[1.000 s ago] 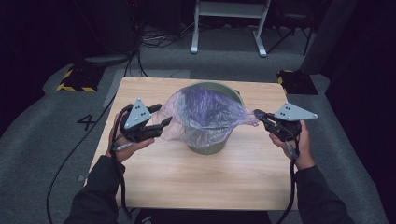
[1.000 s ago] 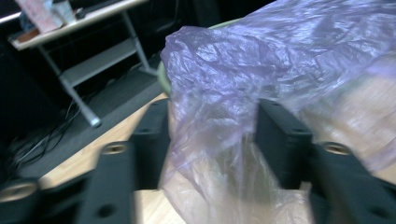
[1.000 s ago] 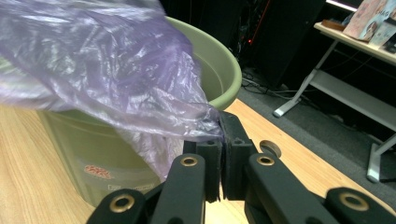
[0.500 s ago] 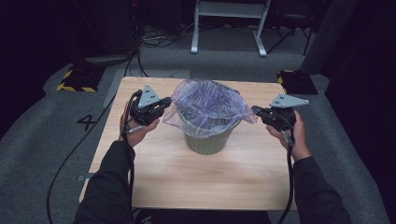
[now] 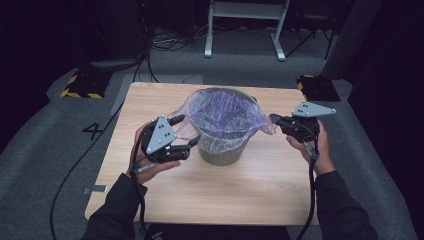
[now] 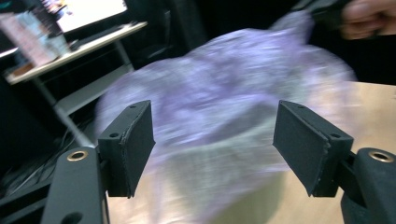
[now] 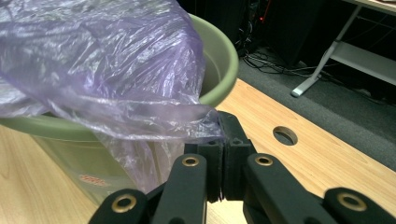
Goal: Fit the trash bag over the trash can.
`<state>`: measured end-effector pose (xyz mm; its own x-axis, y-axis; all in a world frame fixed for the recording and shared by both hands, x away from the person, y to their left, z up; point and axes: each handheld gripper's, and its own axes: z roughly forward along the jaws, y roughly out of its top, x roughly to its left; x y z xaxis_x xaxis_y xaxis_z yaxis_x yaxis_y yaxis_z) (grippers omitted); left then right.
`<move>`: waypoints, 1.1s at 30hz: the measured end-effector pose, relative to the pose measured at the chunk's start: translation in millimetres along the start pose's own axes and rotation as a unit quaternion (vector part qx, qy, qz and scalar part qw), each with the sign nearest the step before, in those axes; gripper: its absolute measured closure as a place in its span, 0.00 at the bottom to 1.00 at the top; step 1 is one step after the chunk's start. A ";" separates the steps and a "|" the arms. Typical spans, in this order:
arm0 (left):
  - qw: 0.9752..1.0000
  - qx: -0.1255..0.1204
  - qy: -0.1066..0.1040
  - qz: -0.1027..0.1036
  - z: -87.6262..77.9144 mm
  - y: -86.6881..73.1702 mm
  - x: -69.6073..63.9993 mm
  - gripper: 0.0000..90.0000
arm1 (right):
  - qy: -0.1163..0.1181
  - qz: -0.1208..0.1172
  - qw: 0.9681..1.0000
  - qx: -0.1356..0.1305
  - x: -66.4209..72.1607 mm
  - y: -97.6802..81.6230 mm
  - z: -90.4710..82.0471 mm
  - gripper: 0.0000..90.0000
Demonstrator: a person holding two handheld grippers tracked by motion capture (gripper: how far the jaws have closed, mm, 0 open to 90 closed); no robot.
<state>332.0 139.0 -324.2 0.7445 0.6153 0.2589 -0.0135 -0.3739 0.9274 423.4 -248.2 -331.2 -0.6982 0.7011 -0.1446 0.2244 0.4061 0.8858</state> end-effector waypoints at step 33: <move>0.993 0.075 -0.067 0.061 52.7 -14.8 -33.2 1.00 | 0.043 -0.114 0.991 -0.047 35.5 10.8 -33.2 0.24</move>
<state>342.7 87.5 -360.8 0.8263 0.4648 0.3182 -0.0161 -0.5452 0.8382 378.4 -238.4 -312.1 -0.7795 0.5430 -0.3122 -0.0077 0.4901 0.8716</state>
